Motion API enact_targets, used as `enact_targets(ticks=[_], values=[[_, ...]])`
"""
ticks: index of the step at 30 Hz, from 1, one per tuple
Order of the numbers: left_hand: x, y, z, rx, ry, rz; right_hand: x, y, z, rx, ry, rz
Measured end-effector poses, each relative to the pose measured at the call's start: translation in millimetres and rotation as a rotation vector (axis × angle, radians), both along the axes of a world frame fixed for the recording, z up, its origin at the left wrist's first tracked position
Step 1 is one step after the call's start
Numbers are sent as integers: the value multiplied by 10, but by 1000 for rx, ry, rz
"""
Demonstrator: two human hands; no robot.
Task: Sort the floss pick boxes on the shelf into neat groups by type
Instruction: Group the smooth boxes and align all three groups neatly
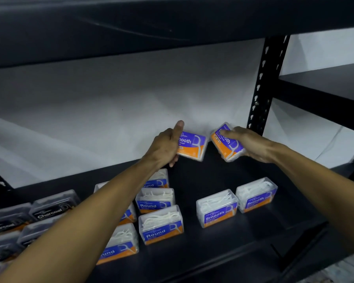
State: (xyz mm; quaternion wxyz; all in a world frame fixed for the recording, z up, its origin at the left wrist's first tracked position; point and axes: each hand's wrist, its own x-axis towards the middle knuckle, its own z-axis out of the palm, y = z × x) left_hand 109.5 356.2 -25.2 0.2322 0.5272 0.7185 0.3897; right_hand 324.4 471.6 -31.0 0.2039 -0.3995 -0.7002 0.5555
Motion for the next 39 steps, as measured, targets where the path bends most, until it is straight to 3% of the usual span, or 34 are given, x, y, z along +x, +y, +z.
enact_targets(ticks=[7, 13, 22, 28, 39], values=[[111, -36, -29, -146, 279, -230, 82, 47, 62, 501, -603, 193], [242, -121, -54, -282, 498, -267, 94, 46, 75, 662, -809, 303], [344, -182, -67, -461, 630, -372, 93, -59, 111, 665, -811, 338], [334, -191, -71, -474, 746, -404, 80, -164, 88, 653, -859, 393], [337, -164, -88, -476, 761, -399, 65, -235, 48, 604, -879, 431]])
